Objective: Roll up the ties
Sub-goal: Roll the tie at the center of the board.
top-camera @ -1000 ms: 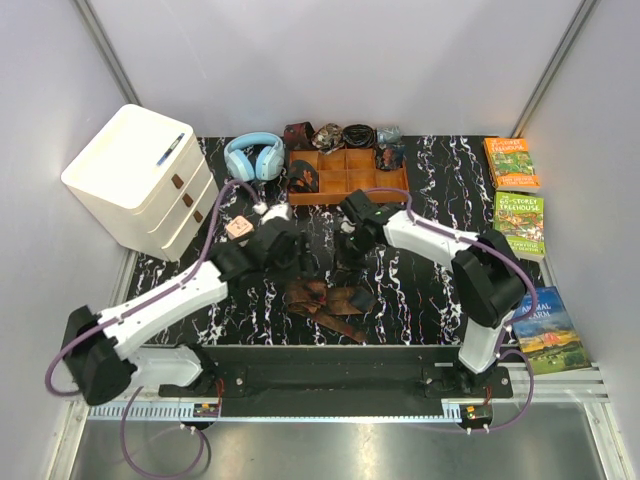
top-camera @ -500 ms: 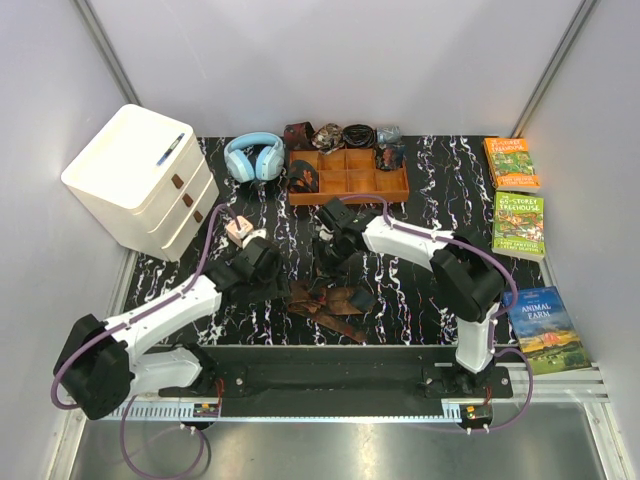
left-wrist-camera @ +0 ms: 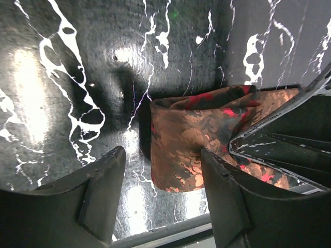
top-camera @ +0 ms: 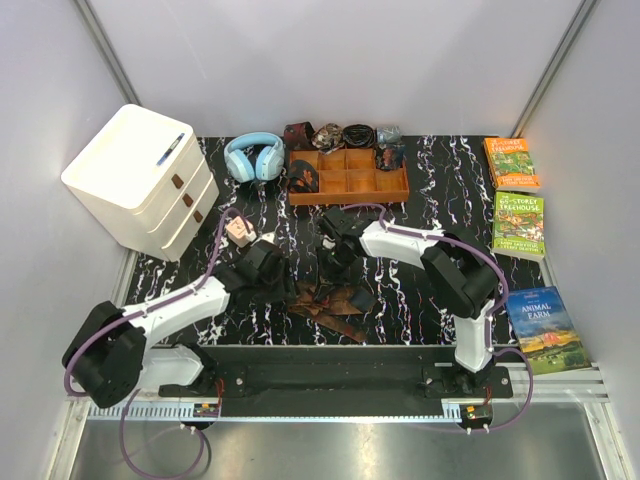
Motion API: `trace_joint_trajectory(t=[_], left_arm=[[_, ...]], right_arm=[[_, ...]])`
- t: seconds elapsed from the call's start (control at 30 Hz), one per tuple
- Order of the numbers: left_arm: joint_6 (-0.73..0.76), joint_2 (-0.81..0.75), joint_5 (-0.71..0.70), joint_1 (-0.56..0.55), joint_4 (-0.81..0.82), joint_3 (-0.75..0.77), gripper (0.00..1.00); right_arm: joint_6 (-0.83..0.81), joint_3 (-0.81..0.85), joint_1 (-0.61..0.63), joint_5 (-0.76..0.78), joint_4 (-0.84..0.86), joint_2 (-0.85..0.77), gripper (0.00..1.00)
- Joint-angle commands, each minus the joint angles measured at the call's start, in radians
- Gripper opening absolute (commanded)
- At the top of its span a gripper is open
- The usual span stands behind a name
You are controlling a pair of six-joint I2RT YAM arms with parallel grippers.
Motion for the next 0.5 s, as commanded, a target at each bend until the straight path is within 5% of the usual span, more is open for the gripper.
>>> trace_joint_trajectory(t=[0.0, 0.27, 0.47], left_arm=[[-0.007, 0.023, 0.044, 0.005, 0.09, -0.034, 0.61], [-0.054, 0.076, 0.119, 0.003, 0.231, -0.095, 0.56], [-0.057, 0.067, 0.147, 0.003, 0.236, -0.078, 0.32]], right_arm=[[-0.024, -0.015, -0.001, 0.041, 0.01, 0.015, 0.09], [-0.03, -0.018, -0.007, 0.047, 0.011, 0.032, 0.09], [-0.033, -0.016, -0.01, 0.045, 0.011, 0.041, 0.08]])
